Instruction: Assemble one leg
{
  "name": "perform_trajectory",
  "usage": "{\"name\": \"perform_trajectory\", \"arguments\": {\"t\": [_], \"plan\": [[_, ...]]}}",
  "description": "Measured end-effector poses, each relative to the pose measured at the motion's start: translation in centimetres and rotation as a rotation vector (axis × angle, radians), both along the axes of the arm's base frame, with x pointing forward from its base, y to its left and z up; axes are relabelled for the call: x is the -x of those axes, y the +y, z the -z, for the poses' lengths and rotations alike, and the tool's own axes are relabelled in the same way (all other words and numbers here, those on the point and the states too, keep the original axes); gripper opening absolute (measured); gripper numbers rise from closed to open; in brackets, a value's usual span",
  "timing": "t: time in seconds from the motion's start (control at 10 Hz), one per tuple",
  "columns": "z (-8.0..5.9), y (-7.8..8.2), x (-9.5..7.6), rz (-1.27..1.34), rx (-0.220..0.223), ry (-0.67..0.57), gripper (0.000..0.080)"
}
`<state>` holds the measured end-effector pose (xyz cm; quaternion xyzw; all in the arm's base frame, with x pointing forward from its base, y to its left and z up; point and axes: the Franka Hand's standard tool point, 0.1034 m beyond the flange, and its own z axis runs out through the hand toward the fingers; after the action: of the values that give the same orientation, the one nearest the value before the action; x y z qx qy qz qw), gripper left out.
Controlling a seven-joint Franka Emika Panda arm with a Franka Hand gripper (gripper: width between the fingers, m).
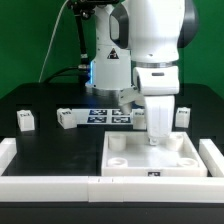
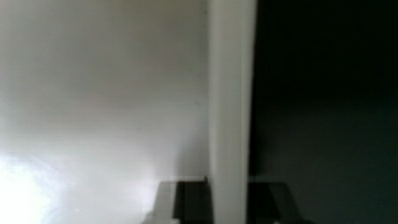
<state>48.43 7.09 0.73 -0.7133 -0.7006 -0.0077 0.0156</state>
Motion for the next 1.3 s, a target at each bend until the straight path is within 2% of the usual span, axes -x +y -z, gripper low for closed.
{"name": "perform_trajectory", "arguments": {"t": [0.4,0.7,1.2,1.3], "plan": [[0.0,0.3,-0.5,-0.002,-0.002,-0.005,0.0058],[0.0,1.6,-1.2,-0.009,-0.001,-0.002,0.0060],[0.0,1.6,-1.8,0.002,0.002,0.000,0.0060],[0.0,1.6,-1.8,0.002,0.002,0.000,0.0149]]}}
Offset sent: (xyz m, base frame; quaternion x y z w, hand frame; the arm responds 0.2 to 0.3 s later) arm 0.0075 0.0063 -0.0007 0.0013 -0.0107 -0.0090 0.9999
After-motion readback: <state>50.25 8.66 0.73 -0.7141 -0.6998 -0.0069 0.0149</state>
